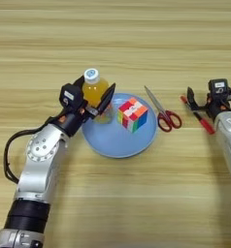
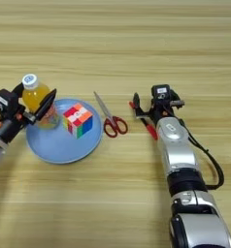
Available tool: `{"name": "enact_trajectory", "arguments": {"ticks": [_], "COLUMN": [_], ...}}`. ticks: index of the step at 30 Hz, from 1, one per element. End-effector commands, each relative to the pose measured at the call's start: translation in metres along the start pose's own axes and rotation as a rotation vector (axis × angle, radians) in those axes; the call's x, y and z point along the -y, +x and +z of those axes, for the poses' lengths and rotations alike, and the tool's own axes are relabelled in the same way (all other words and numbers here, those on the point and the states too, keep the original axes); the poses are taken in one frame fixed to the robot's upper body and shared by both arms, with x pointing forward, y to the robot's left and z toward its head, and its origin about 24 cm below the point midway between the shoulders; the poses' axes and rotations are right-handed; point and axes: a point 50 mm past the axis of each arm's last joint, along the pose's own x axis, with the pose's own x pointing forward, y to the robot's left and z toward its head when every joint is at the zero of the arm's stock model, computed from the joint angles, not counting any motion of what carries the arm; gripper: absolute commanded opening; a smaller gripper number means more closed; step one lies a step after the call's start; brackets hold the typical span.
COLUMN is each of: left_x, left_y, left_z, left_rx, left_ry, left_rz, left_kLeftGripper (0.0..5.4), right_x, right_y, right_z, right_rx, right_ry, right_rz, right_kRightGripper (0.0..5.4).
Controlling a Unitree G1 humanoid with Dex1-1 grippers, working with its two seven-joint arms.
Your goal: Move the objects on the table
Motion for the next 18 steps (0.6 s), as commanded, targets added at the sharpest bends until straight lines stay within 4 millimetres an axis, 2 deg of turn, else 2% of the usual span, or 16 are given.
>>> {"name": "enact_trajectory", "arguments": {"ticks": [1,10,18], "left_x": [0.003,0.007,0.003], "left_y": [0.002,0.002,0.000], "left_z": [0.002,-0.006,-0.017], "left_rx": [-0.006,-0.049,-0.108], "left_ry": [0.028,0.039,0.052], "left_rz": [-0.032,-0.049,-0.026], "left_kLeftGripper": [3.50,3.50,3.50], "right_x": [-0.003,-0.004,-0.005], "right_y": [0.003,0.003,0.003], "right_z": [0.006,0.007,0.007], "right_rx": [0.021,0.023,0.025], "right_ry": [-0.002,-0.001,-0.001], "right_rz": [0.010,0.011,0.013], "right_kRightGripper": [5.40,5.40,5.40]}}
